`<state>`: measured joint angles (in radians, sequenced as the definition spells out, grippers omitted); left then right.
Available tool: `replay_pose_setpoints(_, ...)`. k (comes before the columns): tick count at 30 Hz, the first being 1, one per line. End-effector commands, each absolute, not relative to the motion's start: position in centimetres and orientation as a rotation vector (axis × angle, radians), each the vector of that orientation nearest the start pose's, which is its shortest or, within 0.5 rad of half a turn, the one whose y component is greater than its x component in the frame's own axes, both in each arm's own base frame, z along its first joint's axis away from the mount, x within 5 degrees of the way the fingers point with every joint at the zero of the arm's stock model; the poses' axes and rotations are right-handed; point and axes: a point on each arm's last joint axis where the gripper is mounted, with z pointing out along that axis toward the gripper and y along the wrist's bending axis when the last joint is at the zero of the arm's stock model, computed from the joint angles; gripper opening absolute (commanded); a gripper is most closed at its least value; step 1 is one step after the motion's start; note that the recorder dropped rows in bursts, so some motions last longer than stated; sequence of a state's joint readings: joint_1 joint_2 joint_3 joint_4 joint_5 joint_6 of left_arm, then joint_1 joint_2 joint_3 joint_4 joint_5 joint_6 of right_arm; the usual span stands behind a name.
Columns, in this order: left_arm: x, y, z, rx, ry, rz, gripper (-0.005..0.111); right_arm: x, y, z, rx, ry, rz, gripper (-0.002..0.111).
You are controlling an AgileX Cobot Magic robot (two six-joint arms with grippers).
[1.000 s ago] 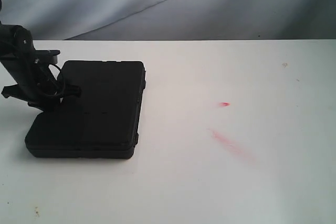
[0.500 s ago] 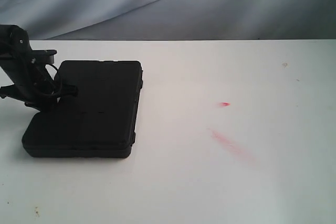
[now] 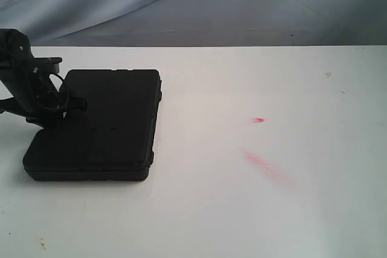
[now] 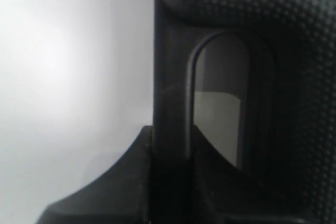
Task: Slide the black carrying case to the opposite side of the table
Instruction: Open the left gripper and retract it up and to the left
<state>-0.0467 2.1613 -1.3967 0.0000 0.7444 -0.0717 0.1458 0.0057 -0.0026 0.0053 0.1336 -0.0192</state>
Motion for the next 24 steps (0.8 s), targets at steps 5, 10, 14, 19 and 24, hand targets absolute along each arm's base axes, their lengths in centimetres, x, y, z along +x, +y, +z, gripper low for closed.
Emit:
replay_pose_setpoints(5, 41.2, -1.2, 10.4, -0.021, 2.968, 0.028, 0.037, 5.6, 0.8, 20.2, -0.116, 1.603, 0.104, 0.0)
replay_pose_setpoints(10, 41.3, -1.2, 11.1, -0.021, 2.948, 0.026, 0.048, 5.6, 0.8, 20.2, -0.116, 1.603, 0.104, 0.0)
replay_pose_setpoints(14, 41.4, -1.4, 11.9, -0.016, 2.911, 0.018, 0.048, 5.6, 0.8, 20.2, -0.116, 1.603, 0.104, 0.0)
replay_pose_setpoints(19, 41.5, -1.9, 13.1, -0.004, 2.878, 0.009, 0.048, 5.6, 0.8, 20.2, -0.116, 1.603, 0.104, 0.0)
replay_pose_setpoints(24, 41.1, -2.7, 14.8, 0.009, 2.836, -0.01, 0.048, 5.6, 0.8, 20.2, -0.116, 1.603, 0.104, 0.0)
